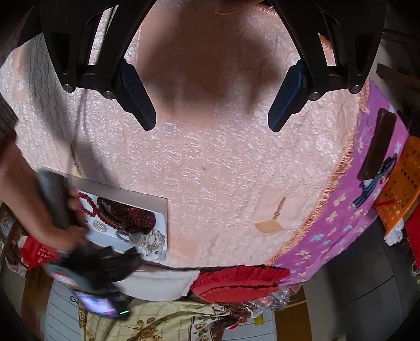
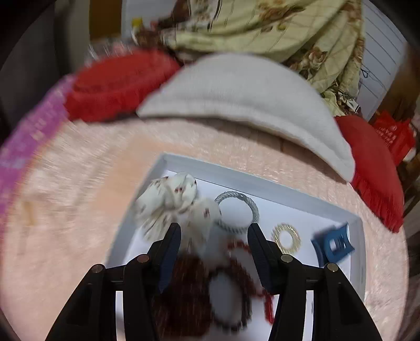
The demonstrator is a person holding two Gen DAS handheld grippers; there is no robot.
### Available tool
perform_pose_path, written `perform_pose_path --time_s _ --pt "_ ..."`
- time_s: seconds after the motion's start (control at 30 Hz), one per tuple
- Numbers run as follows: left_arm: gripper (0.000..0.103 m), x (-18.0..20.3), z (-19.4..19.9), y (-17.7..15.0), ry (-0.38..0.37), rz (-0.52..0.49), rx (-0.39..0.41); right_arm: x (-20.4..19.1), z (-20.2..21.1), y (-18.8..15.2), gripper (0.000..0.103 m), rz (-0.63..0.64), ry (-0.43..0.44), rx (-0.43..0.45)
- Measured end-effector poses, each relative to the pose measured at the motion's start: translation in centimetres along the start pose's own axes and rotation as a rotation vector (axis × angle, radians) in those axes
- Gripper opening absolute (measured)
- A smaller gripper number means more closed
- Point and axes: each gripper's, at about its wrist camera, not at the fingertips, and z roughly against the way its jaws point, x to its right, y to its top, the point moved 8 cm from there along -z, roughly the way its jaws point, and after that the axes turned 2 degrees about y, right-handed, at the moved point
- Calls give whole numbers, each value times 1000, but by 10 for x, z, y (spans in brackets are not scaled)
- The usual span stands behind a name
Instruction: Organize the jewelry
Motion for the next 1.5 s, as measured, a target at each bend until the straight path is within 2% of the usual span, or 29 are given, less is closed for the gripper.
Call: perform_pose_path --time_s 0.07,0.1,0.23,0.37,0.57,0.7,0.87,1.1,1.5 --pt "87 -1 2 1 12 6 0 8 28 -17 63 10 12 36" --pt "87 0 2 2 18 3 -2 15 39 -28 65 17 -2 47" --pt "87 1 7 17 25 -12 21 50 73 -81 65 -26 -19 67" --pt "87 7 18 31 32 -20 51 85 97 -147 65 -84 -34 47" --pt "87 30 30 24 59 -51 67 106 123 -216 65 -166 -59 47" --pt "87 49 42 18 71 -85 80 111 140 -232 65 -212 -66 82" --pt "87 68 57 14 60 -121 104 113 159 -235 66 -217 -76 117" --pt "87 91 72 5 14 -174 128 115 178 -236 69 -231 -93 159" --pt "87 87 72 -6 -33 -152 97 96 191 -236 70 -208 -105 174"
